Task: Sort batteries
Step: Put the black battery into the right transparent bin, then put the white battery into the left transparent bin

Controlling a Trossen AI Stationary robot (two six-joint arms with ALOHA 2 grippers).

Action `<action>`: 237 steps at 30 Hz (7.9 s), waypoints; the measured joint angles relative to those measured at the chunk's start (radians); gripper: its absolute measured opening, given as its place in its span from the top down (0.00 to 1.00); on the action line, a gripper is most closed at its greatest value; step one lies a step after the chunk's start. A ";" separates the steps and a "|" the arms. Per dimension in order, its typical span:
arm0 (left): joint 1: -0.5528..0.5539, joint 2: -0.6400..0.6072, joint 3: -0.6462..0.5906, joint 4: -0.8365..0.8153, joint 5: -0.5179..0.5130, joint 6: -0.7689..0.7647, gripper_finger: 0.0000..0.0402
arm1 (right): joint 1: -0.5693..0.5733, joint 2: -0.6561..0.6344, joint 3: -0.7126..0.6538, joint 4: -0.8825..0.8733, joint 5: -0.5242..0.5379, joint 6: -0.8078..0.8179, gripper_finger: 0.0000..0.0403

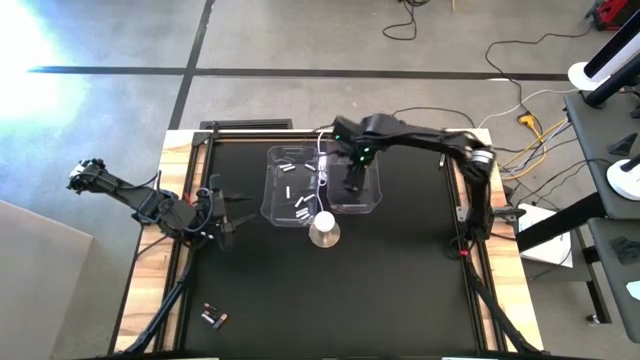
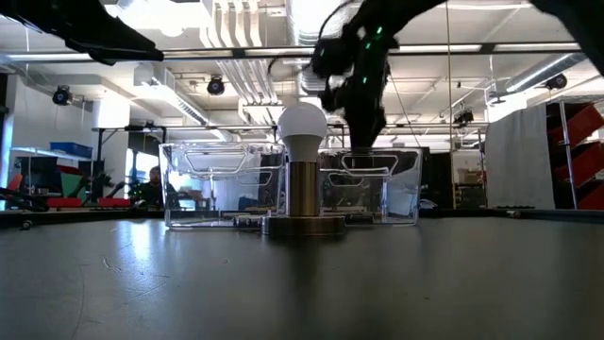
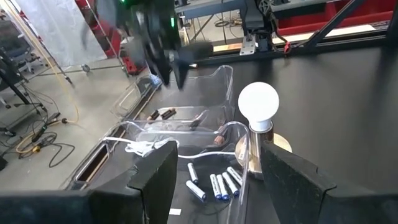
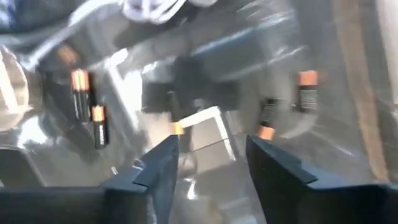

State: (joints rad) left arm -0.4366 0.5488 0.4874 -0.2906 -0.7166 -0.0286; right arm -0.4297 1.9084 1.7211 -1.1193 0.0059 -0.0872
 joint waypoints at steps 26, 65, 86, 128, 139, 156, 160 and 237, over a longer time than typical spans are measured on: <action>0.000 -0.001 0.011 0.000 0.001 -0.015 0.48 | -0.365 -0.524 -0.823 0.205 0.497 1.177 0.38; 0.000 0.002 0.015 -0.016 0.002 -0.007 0.48 | -0.452 -0.388 -1.222 0.918 0.626 1.248 0.55; 0.000 0.003 0.016 -0.020 0.002 -0.007 0.48 | -0.311 -0.565 -1.112 0.658 0.564 1.217 0.89; -0.001 0.006 0.015 -0.027 0.002 -0.112 0.48 | -0.004 0.264 0.239 -0.194 0.035 0.164 0.89; 0.000 0.006 0.014 -0.050 0.002 -0.160 0.48 | 0.005 0.345 0.203 -0.144 0.019 0.133 0.84; 0.004 0.017 0.115 -0.644 0.316 -0.701 0.48 | 0.177 0.111 0.254 -0.117 0.320 0.158 0.53; 0.028 0.063 0.154 -0.804 0.315 -0.947 0.51 | 0.294 0.023 0.236 -0.086 0.390 0.241 0.51; 0.478 1.090 0.110 -0.825 0.499 0.594 0.66 | 1.128 -0.091 -0.192 -0.134 0.600 1.206 0.51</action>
State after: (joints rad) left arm 0.0418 1.6390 0.5976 -1.1160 -0.2174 0.5651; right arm 0.6987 1.8175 1.5291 -1.2536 0.6060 1.1187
